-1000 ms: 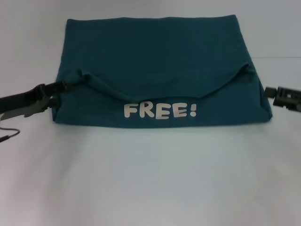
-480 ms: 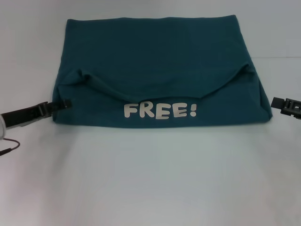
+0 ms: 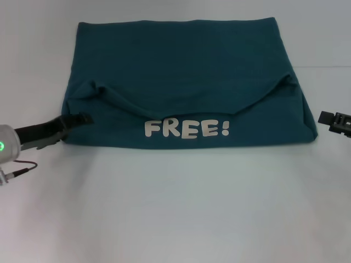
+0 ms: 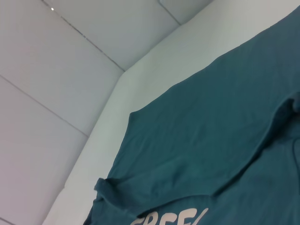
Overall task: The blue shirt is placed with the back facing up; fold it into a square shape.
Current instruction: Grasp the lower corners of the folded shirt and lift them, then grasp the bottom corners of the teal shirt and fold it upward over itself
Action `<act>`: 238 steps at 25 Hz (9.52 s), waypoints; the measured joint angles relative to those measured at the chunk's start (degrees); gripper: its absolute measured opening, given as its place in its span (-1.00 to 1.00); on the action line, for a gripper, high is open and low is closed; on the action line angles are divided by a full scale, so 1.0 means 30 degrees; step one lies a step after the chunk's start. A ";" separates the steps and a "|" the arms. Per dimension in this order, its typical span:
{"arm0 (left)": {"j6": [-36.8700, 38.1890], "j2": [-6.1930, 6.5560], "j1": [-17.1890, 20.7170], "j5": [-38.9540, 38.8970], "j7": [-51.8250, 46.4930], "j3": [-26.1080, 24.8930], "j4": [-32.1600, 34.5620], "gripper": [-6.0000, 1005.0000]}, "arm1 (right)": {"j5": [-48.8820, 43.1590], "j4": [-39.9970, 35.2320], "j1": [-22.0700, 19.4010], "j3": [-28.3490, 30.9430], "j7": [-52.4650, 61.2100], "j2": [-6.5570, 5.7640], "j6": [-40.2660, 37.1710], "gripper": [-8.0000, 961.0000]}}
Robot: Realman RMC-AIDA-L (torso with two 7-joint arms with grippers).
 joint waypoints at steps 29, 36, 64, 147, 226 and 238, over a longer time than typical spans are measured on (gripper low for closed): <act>-0.0263 -0.0156 0.0105 0.0813 -0.0941 0.0869 0.0796 -0.26 | -0.0154 0.0339 -0.0086 0.0236 0.0179 -0.0332 -0.0249 0.61; 0.0977 0.0012 -0.0062 0.0918 -0.0945 0.0842 0.1089 -0.87 | -0.3584 -0.0162 0.0901 0.0179 0.3017 -0.1422 -0.0197 0.60; 0.1280 -0.0121 -0.0195 0.0333 -0.1139 0.0808 0.1605 -0.93 | -0.9448 0.1834 0.5927 -0.1800 0.6393 -0.0691 0.6362 0.60; 1.7110 -0.0359 0.4784 0.5162 -0.3816 -0.0200 0.9475 -0.93 | -1.1751 -0.1816 0.1663 -0.1950 0.6119 -0.1522 -0.6069 -0.96; -0.6433 0.0448 -0.4415 0.4699 -0.8960 0.2838 0.0067 -0.93 | -0.5911 0.3421 0.9643 -0.5770 0.5924 0.0628 1.9086 -0.96; -0.7561 -0.0160 -0.4265 0.4698 -0.9103 0.2739 0.0424 -0.93 | -0.7842 0.3716 0.9677 -0.5630 0.7028 -0.0325 1.8356 -0.78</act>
